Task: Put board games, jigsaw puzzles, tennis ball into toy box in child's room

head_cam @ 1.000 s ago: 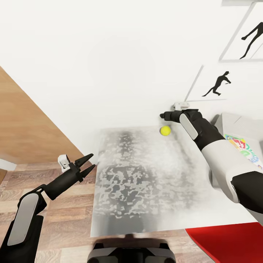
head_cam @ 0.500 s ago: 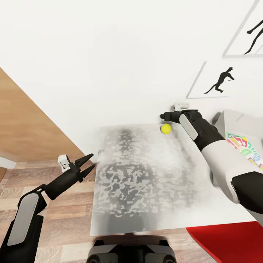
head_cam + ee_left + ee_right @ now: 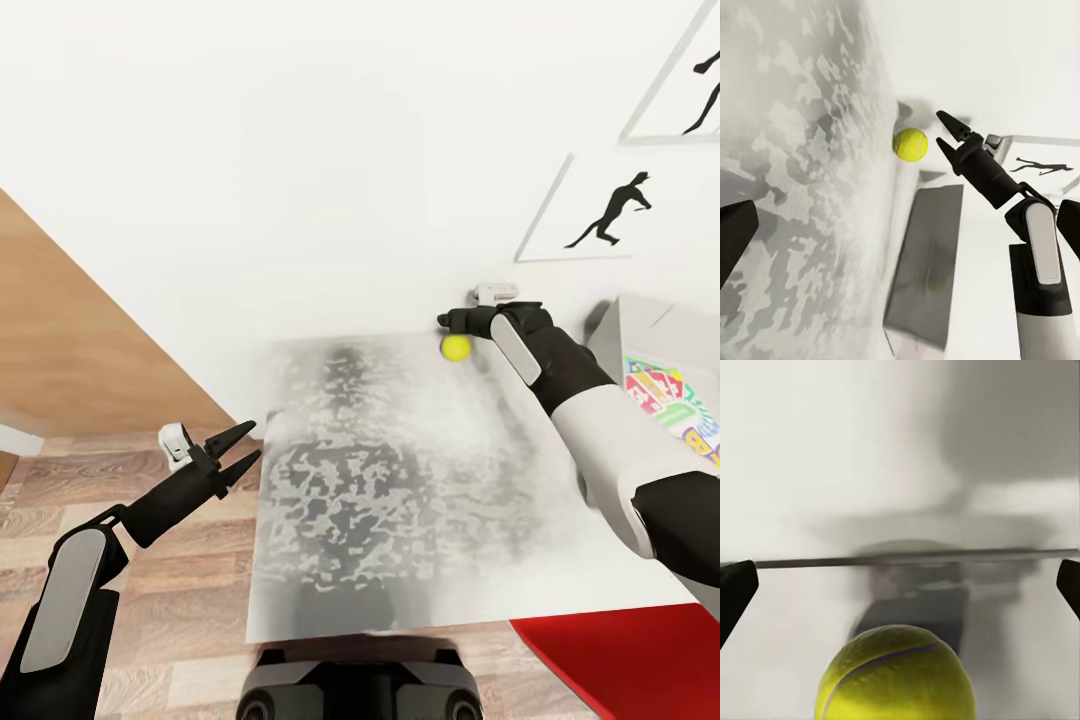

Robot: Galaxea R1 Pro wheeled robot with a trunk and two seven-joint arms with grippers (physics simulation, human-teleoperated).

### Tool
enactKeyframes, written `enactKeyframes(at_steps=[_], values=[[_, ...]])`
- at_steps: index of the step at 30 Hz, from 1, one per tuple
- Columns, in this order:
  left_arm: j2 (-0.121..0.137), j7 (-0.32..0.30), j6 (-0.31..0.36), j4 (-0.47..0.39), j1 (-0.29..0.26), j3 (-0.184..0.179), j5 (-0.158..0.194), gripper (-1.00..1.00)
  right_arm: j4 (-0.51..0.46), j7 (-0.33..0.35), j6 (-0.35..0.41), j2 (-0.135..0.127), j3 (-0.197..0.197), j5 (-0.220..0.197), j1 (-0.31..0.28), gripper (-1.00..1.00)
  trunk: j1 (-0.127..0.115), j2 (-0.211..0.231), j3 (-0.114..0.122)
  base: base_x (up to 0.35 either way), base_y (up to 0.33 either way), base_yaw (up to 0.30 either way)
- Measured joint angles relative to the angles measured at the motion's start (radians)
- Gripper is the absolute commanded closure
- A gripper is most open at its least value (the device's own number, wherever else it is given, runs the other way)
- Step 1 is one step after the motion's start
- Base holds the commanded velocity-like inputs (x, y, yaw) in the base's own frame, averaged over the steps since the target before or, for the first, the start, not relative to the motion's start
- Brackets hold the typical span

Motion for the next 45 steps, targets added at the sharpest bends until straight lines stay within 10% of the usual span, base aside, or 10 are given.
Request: enactKeyframes(at_steps=[45], values=[[-0.003,0.0,-0.001,0.0,0.0,-0.001,0.0,-1.0,0.001,0.0,0.01,-0.003,-0.001,-0.001,0.006,-1.0,0.0,0.0,-0.006,0.0,0.0,0.0]])
